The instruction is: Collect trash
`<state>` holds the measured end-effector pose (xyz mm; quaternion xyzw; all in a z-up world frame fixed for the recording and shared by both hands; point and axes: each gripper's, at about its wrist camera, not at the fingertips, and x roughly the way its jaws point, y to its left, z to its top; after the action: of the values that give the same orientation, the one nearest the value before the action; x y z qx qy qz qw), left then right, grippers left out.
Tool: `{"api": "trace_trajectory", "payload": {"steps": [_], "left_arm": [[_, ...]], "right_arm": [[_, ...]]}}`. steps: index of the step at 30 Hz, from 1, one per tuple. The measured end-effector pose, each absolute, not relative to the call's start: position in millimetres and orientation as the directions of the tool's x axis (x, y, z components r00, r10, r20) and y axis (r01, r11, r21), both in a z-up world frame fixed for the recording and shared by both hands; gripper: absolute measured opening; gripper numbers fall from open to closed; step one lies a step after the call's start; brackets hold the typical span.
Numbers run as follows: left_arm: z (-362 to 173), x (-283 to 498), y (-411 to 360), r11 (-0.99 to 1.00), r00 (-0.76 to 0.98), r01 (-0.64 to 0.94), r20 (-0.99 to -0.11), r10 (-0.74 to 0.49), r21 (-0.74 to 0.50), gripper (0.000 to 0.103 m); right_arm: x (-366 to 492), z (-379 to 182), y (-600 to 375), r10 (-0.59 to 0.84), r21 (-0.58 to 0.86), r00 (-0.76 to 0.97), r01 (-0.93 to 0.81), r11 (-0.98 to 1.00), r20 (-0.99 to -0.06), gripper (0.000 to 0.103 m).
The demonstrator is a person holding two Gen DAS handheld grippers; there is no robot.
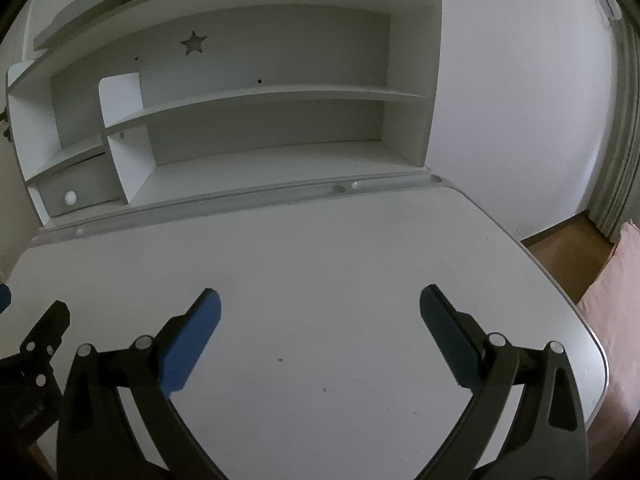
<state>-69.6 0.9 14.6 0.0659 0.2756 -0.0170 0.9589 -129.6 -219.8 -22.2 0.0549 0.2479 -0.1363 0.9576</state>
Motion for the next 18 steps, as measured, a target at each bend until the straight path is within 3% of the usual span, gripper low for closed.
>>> {"api": "trace_trajectory", "payload": {"steps": [18], "left_arm": [[18.5,-65.7,-3.0,0.99,0.836,0.092,-0.549,-0.02,0.104,0.096]], "right_arm": [[-126.6,-23.1,-217.3,-0.244,0.021,0.833,0.293,0.956,-0.497,0.096]]}}
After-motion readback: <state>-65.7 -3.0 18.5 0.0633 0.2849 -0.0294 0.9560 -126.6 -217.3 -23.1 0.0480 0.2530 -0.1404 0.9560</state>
